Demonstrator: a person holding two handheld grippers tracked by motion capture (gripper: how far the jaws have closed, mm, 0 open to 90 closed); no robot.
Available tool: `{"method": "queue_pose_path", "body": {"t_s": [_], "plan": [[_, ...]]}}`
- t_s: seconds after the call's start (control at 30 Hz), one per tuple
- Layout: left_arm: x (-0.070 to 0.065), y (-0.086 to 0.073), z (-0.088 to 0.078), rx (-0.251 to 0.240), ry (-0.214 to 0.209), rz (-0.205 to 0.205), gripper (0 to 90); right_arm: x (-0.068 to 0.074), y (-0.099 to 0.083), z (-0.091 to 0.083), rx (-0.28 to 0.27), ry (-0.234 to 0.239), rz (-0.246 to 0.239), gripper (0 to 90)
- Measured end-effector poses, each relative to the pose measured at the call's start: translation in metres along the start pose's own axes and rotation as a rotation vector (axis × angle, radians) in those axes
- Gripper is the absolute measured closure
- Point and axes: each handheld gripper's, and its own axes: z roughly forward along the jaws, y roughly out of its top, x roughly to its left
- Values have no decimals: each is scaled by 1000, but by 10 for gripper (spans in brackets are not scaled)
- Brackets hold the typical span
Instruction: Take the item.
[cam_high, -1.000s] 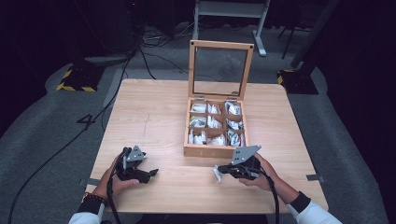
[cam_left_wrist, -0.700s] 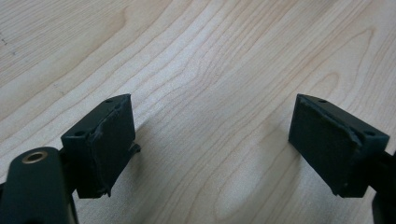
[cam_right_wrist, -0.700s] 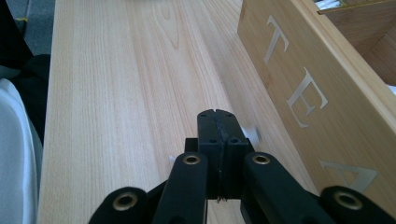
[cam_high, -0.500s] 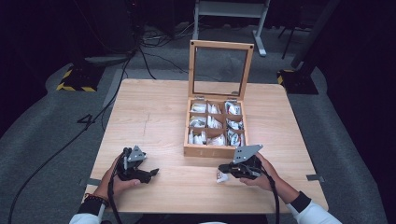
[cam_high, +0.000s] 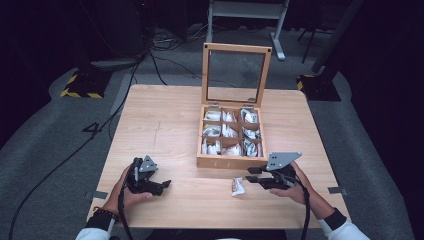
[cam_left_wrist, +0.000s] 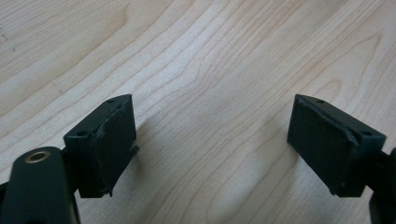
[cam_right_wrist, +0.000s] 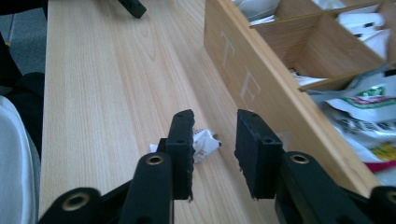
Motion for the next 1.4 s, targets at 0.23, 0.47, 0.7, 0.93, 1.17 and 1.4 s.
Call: {"method": "queue_pose_path", "body": {"t_s": [0.23, 0.47, 0.7, 0.93, 1.17, 1.4], "plan": [[-2, 7, -2, -21, -32, 13, 180, -9, -7, -25, -30, -60, 19, 556], [2, 18, -6, -59, -63, 8, 179, -26, -12, -46, -73, -151, 76, 462], [6, 30, -11, -93, -64, 23, 180, -39, -14, -52, -75, -223, 118, 352], [11, 58, -13, -143, -85, 31, 179, -55, -17, -57, -82, -274, 158, 275], [21, 94, -2, -159, -72, 33, 179, -80, -20, -57, -66, -325, 184, 264], [32, 124, 11, -168, -52, 36, 178, -106, -12, -53, -89, -367, 220, 262]]}}
